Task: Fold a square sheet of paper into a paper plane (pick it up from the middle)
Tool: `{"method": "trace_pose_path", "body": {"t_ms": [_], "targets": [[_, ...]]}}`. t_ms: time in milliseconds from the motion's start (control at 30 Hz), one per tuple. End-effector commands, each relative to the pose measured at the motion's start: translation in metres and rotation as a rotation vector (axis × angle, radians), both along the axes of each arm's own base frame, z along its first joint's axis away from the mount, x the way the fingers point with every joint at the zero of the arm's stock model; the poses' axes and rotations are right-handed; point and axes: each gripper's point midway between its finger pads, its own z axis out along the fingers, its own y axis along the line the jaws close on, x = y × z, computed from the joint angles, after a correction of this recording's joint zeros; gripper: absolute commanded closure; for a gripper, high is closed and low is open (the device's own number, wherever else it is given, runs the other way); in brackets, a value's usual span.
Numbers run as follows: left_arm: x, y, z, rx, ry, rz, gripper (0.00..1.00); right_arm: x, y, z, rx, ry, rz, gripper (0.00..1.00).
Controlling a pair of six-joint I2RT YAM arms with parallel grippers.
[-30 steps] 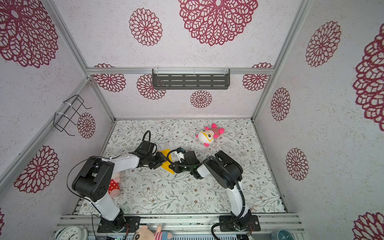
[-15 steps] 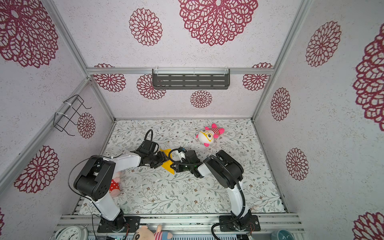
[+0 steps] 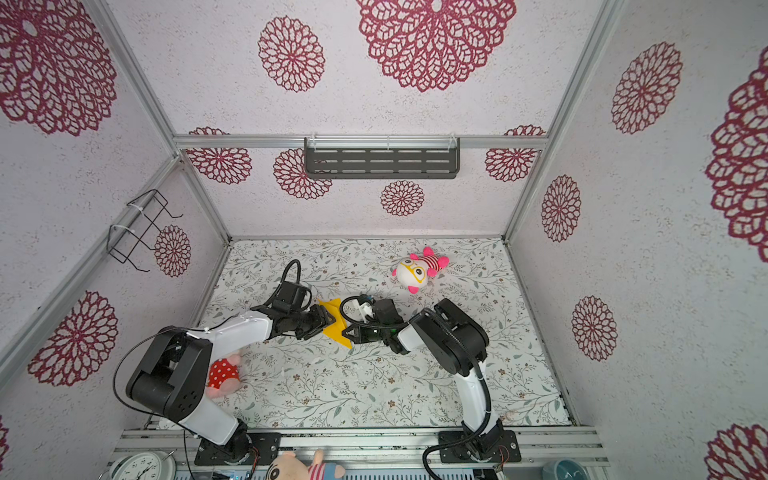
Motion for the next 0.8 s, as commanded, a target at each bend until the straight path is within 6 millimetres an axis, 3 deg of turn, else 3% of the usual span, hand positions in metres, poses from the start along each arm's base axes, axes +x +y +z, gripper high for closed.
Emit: {"method": "trace_pose_path", "body": {"t_ms": [0,367,533,767], "targets": [[-0.004,-0.005,-0.008,-0.036,0.008,-0.002,0.46,-0.006,-0.001,0.014,0.013,-0.022,0.051,0.9],[0.001,-0.01,-0.037,-0.003,0.065,-0.046,0.58,-0.004,-0.005,0.009,-0.009,-0.017,0.04,0.88],[0.003,-0.013,-0.033,-0.005,0.061,-0.063,0.59,-0.002,-0.008,0.003,-0.043,0.001,0.026,0.87],[0.007,-0.009,-0.008,0.028,0.0,-0.095,0.59,0.001,-0.011,0.002,-0.073,-0.006,0.014,0.87]]}}
